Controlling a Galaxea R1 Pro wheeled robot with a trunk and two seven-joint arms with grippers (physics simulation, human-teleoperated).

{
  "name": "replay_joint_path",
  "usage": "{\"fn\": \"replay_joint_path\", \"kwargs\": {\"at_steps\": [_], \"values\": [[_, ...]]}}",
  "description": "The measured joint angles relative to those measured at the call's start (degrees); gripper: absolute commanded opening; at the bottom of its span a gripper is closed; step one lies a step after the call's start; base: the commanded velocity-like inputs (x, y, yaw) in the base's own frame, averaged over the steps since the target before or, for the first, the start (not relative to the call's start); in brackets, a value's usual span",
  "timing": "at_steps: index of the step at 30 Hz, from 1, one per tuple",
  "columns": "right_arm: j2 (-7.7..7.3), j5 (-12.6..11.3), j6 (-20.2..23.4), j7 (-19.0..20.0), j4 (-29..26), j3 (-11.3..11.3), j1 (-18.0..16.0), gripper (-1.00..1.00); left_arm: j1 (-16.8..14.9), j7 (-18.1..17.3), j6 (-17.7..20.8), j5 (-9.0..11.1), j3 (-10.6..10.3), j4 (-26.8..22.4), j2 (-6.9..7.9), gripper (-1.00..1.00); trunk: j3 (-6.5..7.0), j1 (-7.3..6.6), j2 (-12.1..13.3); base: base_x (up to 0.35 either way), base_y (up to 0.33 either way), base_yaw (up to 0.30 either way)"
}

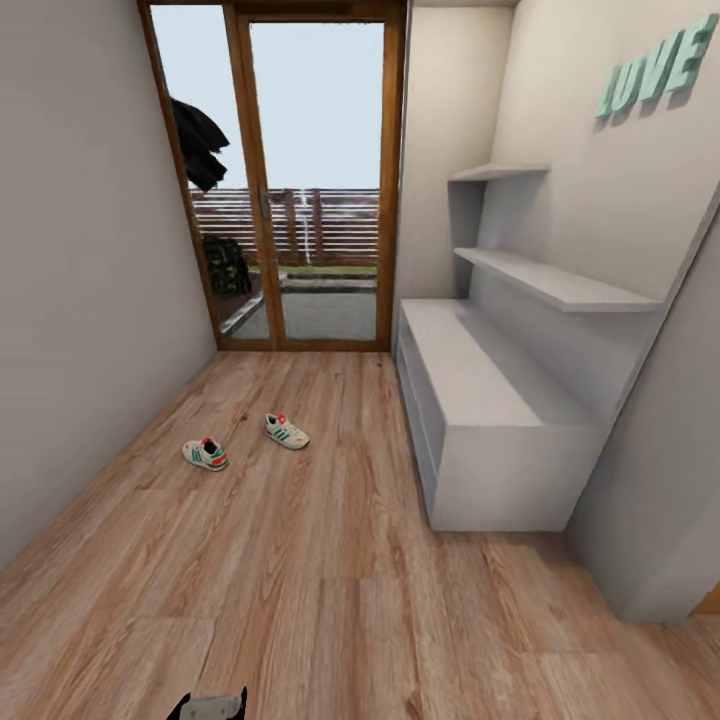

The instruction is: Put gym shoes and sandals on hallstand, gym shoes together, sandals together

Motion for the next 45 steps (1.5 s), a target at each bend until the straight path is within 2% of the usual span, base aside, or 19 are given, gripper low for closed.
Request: {"fn": "replay_joint_path", "kwargs": {"at_steps": [19,45], "values": [[0.03,0.00,0.00,0.01,0.01,0.00,0.00,1.00,0.00,0.00,0.00,0.00,0.00,0.00,0.00,1.00,-1.28,0.00,0.00,0.339,0.015,0.198],[0.00,0.00,0.00,0.00,0.01,0.00,0.00,1.00,0.00,0.00,0.00,0.00,0.01,0.00,0.00,1.00,-3.03,0.00,0.00,0.285,0.181,0.198]]}}
